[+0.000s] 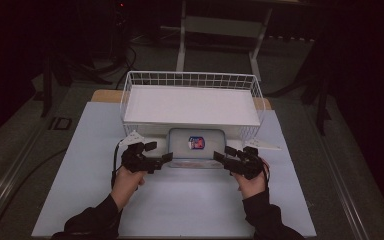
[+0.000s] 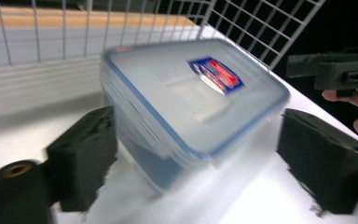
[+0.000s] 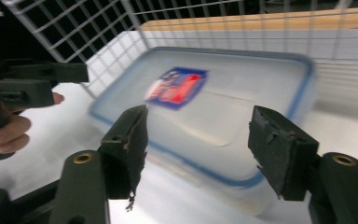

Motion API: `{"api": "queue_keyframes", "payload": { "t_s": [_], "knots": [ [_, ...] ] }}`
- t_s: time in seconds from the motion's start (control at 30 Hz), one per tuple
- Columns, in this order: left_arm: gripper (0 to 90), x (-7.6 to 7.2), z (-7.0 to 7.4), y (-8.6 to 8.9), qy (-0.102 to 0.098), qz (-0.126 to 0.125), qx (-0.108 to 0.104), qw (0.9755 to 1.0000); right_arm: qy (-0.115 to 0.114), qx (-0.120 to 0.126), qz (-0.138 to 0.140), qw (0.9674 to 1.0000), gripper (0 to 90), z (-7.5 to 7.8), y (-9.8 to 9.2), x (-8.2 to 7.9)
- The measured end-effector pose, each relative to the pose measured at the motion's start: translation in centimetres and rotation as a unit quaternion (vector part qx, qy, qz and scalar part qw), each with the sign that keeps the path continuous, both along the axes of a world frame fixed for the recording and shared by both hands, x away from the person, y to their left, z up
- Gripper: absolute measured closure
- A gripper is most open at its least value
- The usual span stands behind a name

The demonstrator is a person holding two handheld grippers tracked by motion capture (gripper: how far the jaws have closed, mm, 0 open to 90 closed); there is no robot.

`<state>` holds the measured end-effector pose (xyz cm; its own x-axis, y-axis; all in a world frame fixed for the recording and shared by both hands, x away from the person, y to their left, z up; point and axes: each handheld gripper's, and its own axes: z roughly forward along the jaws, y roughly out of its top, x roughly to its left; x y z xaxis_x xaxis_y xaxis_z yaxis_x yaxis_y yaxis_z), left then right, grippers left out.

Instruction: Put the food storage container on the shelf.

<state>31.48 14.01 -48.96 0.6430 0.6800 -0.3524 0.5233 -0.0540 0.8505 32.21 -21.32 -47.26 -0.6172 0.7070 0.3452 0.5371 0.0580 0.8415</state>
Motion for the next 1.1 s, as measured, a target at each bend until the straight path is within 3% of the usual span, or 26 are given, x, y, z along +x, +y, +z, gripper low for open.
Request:
{"api": "queue_keyframes", "payload": {
  "t_s": [0.1,0.17,0.27,0.3,0.37,0.53,0.83,1.1],
  "knots": [
    [3.0,-0.9,-0.1,0.1,0.007,-0.008,0.000,0.9999,0.004,0.002,0.015,0.9999,41.1,-0.1,0.5,-0.6],
    [1.0,-1.6,-0.3,0.2,0.004,-0.008,0.003,1.0000,0.017,0.003,0.039,0.9991,50.0,-0.7,1.6,-1.3],
    [1.0,-2.2,-0.4,0.3,0.004,-0.005,0.003,1.0000,0.019,0.002,0.044,0.9988,56.5,-0.8,2.0,-1.5],
    [1.0,-2.9,-0.7,0.4,-0.015,0.004,0.023,0.9996,0.030,-0.020,0.082,0.9960,79.7,-1.5,3.1,-1.6],
    [1.0,-3.2,-0.9,0.5,-0.019,0.008,0.028,0.9994,0.039,-0.037,0.097,0.9939,89.7,-1.9,3.7,-1.5],
    [1.0,-3.3,-1.4,0.3,-0.020,0.008,0.032,0.9993,0.050,-0.062,0.094,0.9923,89.9,-3.0,4.6,-0.8],
    [1.0,-3.4,-1.9,0.3,-0.022,0.006,0.038,0.9990,0.061,-0.053,0.068,0.9944,90.0,-3.6,5.1,1.0],
    [1.1,-3.4,-1.9,0.6,-0.026,0.011,0.034,0.9990,0.045,-0.049,0.046,0.9968,89.9,-3.1,5.9,2.9]
  ]
}}
